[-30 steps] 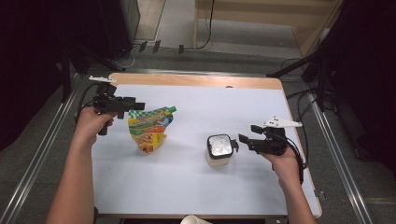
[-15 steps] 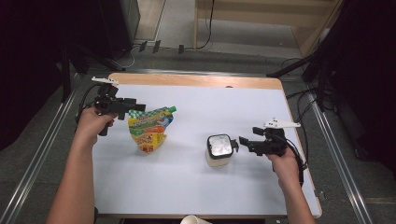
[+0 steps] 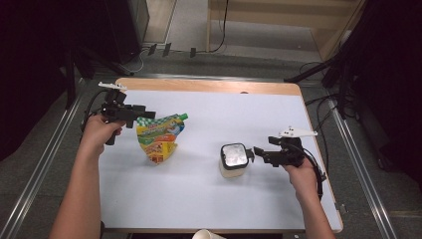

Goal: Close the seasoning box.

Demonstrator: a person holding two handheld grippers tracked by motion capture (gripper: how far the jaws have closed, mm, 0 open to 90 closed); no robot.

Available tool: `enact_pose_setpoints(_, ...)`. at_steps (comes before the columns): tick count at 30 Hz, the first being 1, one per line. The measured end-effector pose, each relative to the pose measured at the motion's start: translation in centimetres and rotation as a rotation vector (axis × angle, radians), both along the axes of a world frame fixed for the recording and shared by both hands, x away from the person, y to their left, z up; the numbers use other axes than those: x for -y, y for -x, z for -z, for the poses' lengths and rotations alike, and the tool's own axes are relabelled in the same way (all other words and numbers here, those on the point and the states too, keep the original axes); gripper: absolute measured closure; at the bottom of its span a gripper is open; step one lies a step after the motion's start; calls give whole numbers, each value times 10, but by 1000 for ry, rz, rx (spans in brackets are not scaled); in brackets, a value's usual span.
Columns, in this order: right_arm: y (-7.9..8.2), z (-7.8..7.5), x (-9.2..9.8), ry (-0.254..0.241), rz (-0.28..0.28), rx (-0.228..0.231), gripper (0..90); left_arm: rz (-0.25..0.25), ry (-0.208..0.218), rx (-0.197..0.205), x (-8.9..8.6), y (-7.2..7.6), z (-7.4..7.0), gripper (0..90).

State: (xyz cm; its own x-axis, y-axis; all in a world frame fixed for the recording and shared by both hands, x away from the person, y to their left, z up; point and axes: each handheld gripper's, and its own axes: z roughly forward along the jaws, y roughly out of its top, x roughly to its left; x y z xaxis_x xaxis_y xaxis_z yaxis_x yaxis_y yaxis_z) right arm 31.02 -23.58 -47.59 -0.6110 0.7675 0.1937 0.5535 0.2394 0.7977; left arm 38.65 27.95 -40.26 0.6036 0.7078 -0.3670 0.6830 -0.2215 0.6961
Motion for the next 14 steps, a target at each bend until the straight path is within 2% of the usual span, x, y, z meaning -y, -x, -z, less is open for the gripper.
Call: enact_pose_setpoints(14, 0, 2, -2, 11, 2, 0, 245, -7, 15, -10, -3, 0, 0, 293)
